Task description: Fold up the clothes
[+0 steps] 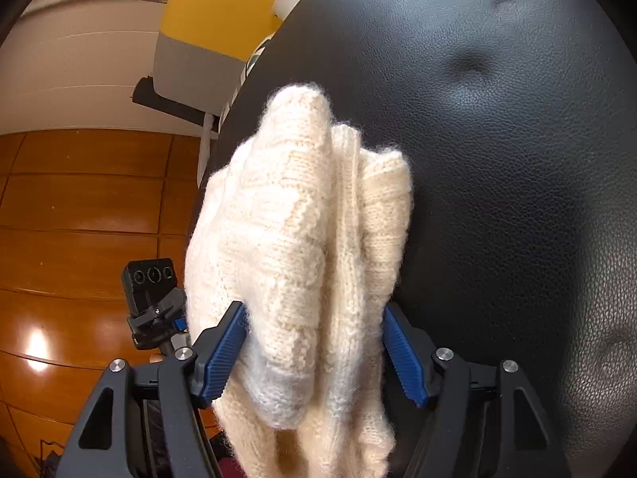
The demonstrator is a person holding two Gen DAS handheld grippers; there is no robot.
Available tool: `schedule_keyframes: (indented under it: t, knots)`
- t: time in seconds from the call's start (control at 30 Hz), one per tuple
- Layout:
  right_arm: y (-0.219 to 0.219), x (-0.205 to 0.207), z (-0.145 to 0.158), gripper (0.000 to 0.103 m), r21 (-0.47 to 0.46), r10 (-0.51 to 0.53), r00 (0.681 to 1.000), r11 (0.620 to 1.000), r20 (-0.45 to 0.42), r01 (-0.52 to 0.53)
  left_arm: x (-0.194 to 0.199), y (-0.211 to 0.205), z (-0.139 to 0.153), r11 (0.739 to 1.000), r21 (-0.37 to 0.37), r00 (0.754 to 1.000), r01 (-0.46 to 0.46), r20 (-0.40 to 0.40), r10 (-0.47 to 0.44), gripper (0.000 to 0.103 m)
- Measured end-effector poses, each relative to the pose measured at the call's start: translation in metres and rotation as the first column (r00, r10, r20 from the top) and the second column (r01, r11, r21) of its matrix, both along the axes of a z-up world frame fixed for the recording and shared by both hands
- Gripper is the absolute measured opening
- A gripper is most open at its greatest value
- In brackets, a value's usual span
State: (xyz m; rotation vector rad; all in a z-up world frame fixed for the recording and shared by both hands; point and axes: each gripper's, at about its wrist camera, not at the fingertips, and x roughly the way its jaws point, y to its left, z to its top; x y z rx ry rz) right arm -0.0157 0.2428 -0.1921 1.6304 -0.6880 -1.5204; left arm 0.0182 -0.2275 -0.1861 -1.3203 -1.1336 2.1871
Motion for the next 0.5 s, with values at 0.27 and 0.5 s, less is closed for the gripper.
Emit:
schedule_keyframes:
  t: [0.27, 0.5]
  knots:
    - [-0.028, 0.002, 0.012, 0.055, 0.099, 0.077, 0.981, 0.993, -0.178, -0.06, 0.003, 0.012, 0.005, 0.996, -0.088, 1.0, 0.02, -0.01, -0.021, 0.076]
    - [-0.037, 0.0, 0.008, 0.051, 0.062, 0.06, 0.979, 0.997, -0.197, -0.049, 0.024, 0.015, 0.017, 0.988, -0.152, 0.998, -0.018, -0.067, 0.008, 0.051]
